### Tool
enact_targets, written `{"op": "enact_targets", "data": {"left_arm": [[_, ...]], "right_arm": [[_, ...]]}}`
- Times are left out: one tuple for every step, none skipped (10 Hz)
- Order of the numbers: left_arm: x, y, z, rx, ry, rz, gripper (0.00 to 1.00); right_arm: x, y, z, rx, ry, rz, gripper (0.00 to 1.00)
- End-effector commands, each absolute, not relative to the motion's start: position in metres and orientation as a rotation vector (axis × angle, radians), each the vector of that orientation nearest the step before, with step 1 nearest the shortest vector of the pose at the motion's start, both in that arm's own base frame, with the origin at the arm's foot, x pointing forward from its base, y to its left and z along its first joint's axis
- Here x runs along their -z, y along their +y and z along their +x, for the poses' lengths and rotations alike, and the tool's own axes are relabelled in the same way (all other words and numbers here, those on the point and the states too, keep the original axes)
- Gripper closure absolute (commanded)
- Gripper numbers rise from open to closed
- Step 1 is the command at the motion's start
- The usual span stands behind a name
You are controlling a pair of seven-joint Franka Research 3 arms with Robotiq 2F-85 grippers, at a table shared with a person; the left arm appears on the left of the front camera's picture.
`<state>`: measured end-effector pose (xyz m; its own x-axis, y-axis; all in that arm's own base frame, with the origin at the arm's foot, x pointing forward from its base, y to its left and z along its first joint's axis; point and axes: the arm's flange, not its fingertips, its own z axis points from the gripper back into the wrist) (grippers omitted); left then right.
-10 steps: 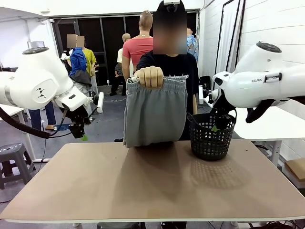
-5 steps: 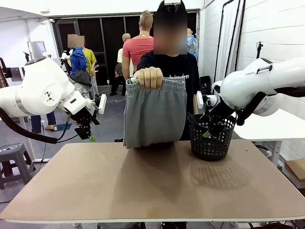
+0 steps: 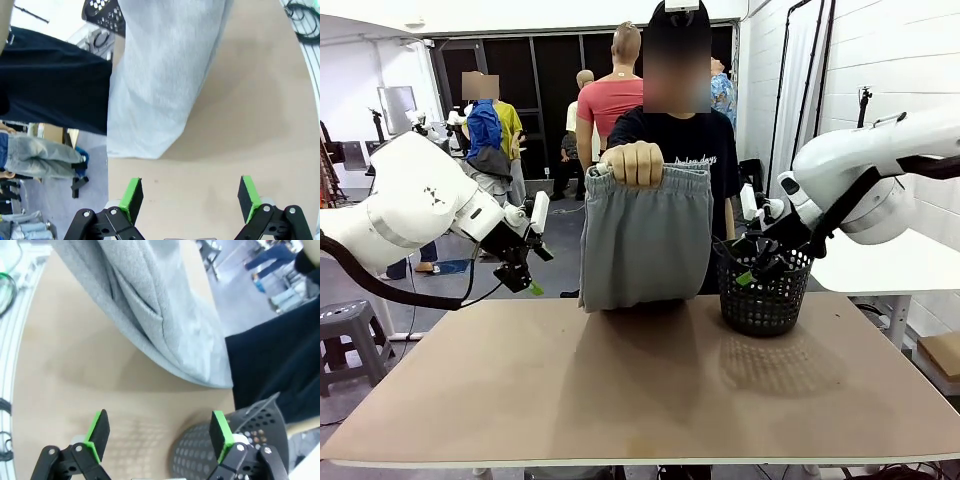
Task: Fold the training pants.
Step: Grab both ends of the Training pants handed by a person.
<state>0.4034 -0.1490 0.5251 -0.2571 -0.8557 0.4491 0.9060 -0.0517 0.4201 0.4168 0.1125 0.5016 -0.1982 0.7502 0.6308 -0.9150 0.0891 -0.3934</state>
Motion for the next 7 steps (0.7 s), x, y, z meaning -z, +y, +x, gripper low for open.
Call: {"op": "enact_targets", "data": {"left_arm": [[-0.525, -0.149, 0.412, 1.698, -0.823, -0.206, 0.0], [-0.526, -0.15, 0.412, 1.697, -0.846, -0.225, 0.0], [-0.527, -0.151, 0.412, 1.684, -0.874, -0.244, 0.0], [-0.527, -0.153, 0.41, 1.674, -0.894, -0.276, 0.0], [-0.528, -0.155, 0.409, 1.644, -0.912, -0.301, 0.0], [-0.53, -0.158, 0.406, 1.614, -0.943, -0.33, 0.0], [-0.531, -0.163, 0.403, 1.602, -0.969, -0.347, 0.0]], "right_arm": [[-0.492, 0.117, 0.431, -1.538, -0.963, 0.351, 0.0], [-0.491, 0.119, 0.432, -1.538, -0.974, 0.395, 0.0], [-0.49, 0.122, 0.432, -1.531, -1.006, 0.441, 0.0], [-0.49, 0.125, 0.431, -1.526, -1.019, 0.475, 0.0], [-0.491, 0.13, 0.428, -1.523, -1.036, 0.498, 0.0], [-0.494, 0.133, 0.423, -1.531, -1.049, 0.53, 0.0], [-0.497, 0.136, 0.417, -1.554, -1.045, 0.56, 0.0]]}}
